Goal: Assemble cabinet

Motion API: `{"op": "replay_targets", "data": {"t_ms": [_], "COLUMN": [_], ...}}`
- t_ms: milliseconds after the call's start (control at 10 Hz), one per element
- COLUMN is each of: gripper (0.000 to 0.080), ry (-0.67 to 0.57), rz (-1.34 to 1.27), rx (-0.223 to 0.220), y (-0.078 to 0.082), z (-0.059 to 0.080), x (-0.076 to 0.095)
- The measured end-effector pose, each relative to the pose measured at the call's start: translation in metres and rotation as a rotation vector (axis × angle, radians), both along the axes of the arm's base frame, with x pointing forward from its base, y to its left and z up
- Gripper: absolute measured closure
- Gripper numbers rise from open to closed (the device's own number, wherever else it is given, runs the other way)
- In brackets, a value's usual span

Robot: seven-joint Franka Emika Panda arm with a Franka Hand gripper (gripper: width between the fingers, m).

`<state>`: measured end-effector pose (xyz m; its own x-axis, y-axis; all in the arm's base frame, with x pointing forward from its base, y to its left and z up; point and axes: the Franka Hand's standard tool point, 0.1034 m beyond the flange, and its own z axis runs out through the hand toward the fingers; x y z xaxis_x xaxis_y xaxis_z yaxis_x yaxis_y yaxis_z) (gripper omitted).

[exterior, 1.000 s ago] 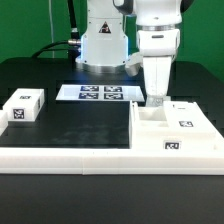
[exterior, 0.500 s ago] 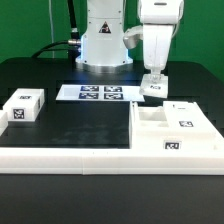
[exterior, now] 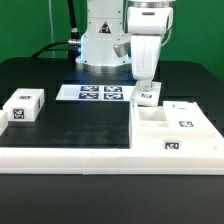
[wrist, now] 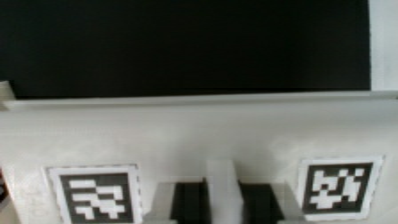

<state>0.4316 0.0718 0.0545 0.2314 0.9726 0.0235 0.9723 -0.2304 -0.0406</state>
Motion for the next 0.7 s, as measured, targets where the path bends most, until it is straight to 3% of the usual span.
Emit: {"op": "replay_targets", "data": {"t_ms": [700], "gripper": [0.0729], "ry": [0.0], "rz": [-0.027], "rx": [-0.002], "y": [0.0023], "z": [0.0023], "x": [0.0087]}}
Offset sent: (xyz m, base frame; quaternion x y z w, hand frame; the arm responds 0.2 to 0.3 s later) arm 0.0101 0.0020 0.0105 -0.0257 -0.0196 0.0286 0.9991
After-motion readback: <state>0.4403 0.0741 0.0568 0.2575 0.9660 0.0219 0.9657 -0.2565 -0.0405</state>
